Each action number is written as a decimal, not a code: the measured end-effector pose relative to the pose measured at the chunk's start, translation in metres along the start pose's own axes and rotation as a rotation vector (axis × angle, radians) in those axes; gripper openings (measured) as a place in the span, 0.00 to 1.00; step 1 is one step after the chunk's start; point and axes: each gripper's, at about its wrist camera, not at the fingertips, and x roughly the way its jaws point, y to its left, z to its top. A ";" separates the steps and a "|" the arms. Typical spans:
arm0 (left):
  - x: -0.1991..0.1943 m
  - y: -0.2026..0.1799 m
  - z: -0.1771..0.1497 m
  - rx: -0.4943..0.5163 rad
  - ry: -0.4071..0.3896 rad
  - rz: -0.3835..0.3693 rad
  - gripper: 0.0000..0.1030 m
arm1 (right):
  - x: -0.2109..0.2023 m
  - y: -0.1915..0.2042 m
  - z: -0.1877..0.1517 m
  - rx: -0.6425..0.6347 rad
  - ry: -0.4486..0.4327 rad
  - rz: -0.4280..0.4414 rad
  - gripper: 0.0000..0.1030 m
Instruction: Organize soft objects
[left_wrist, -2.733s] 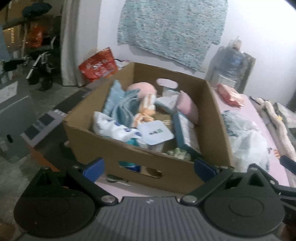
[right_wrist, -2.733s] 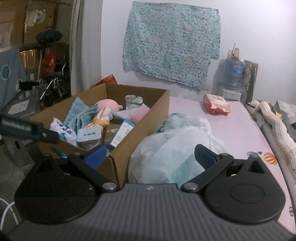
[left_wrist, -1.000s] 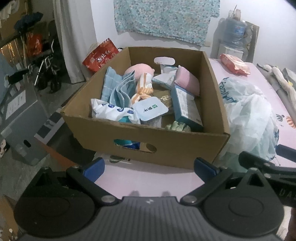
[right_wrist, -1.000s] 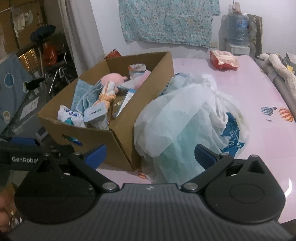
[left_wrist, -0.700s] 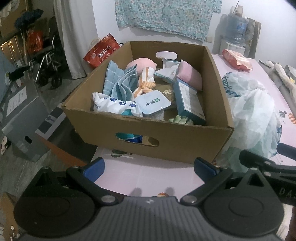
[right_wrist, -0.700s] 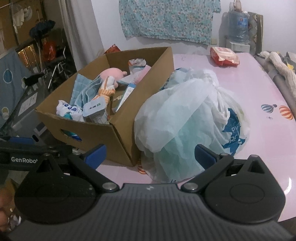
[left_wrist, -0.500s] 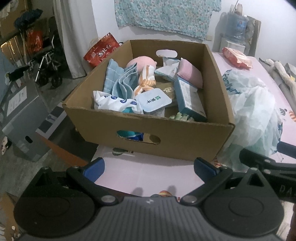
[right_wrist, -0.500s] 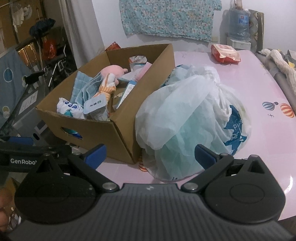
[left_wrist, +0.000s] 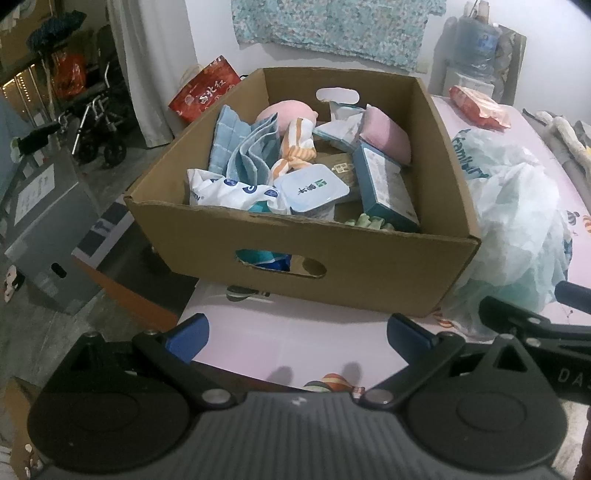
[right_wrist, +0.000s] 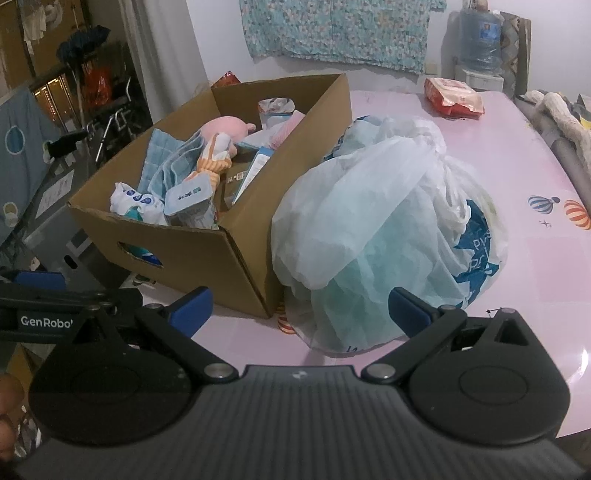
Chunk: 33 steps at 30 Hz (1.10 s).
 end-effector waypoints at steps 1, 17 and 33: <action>0.000 0.000 0.000 -0.001 0.000 0.001 1.00 | 0.000 0.000 0.000 -0.001 0.002 0.000 0.99; 0.001 0.003 -0.001 -0.003 0.005 0.020 1.00 | 0.004 0.003 0.003 -0.019 0.022 0.000 0.99; 0.002 0.004 0.000 -0.004 0.009 0.025 0.99 | 0.006 0.005 0.004 -0.030 0.027 -0.003 0.99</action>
